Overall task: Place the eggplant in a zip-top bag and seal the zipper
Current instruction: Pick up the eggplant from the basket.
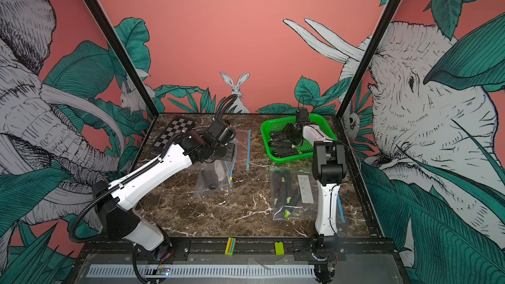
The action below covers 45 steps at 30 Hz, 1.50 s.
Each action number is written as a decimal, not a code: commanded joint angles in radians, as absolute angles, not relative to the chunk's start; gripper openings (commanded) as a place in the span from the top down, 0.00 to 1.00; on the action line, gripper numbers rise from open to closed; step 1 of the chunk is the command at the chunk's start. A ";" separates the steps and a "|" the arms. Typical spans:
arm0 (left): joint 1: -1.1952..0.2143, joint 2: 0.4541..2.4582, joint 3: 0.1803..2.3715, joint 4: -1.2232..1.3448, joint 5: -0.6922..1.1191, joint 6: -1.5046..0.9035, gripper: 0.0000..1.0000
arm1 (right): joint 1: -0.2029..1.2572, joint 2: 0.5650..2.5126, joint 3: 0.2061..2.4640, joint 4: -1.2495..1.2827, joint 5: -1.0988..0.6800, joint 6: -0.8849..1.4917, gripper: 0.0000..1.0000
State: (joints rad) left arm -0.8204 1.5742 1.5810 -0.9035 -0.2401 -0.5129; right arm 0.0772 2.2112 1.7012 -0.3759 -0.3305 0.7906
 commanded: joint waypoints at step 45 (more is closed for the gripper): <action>-0.812 1.548 1.554 -0.822 -0.127 -0.593 1.00 | 0.192 1.362 1.112 0.005 -0.362 0.619 0.78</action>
